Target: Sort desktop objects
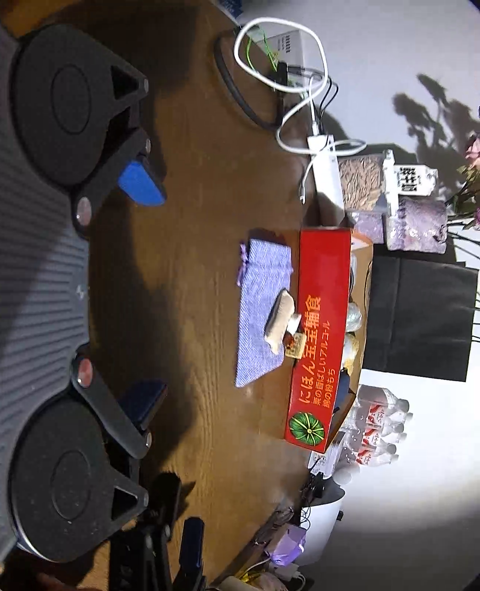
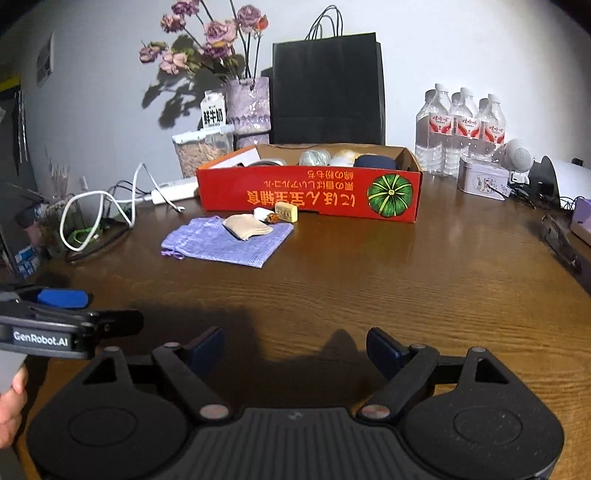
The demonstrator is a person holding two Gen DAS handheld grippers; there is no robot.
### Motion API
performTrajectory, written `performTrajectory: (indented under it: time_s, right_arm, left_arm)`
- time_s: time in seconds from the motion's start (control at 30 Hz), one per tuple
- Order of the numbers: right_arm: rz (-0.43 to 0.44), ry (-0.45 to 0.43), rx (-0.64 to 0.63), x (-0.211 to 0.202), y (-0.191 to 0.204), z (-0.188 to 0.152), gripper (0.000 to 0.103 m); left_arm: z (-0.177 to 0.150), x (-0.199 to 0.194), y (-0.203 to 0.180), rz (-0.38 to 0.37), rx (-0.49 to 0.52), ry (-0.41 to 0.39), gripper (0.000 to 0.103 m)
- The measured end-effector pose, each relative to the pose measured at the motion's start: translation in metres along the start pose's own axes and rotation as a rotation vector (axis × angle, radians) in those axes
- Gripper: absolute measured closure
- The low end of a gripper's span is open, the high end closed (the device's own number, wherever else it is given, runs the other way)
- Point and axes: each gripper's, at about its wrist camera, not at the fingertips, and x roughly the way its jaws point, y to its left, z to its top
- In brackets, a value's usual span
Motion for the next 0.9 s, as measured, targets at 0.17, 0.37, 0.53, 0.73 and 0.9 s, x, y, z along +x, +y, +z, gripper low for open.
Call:
performTrajectory:
  time_s: [0.17, 0.37, 0.53, 0.73, 0.9]
  right_arm:
    - [-0.028, -0.002, 0.010, 0.000, 0.003, -0.002, 0.019]
    - [-0.025, 0.007, 0.009, 0.005, 0.001, -0.001, 0.019]
    - [-0.029, 0.013, 0.007, 0.008, 0.000, 0.003, 0.020]
    - [-0.018, -0.015, -0.025, 0.020, -0.004, 0.033, 0.025]
    - [0.048, -0.036, 0.010, 0.048, -0.008, 0.079, 0.044]
  left_arm:
    - [0.001, 0.000, 0.003, -0.017, -0.020, -0.010, 0.000]
    - [0.001, 0.002, -0.001, -0.032, -0.004, -0.006, 0.000]
    - [0.004, 0.004, 0.001, -0.046, -0.002, -0.009, 0.000]
    - [0.042, 0.011, -0.001, -0.080, 0.076, -0.089, 0.000]
    - [0.077, 0.042, -0.007, -0.114, 0.208, -0.127, 0.005]
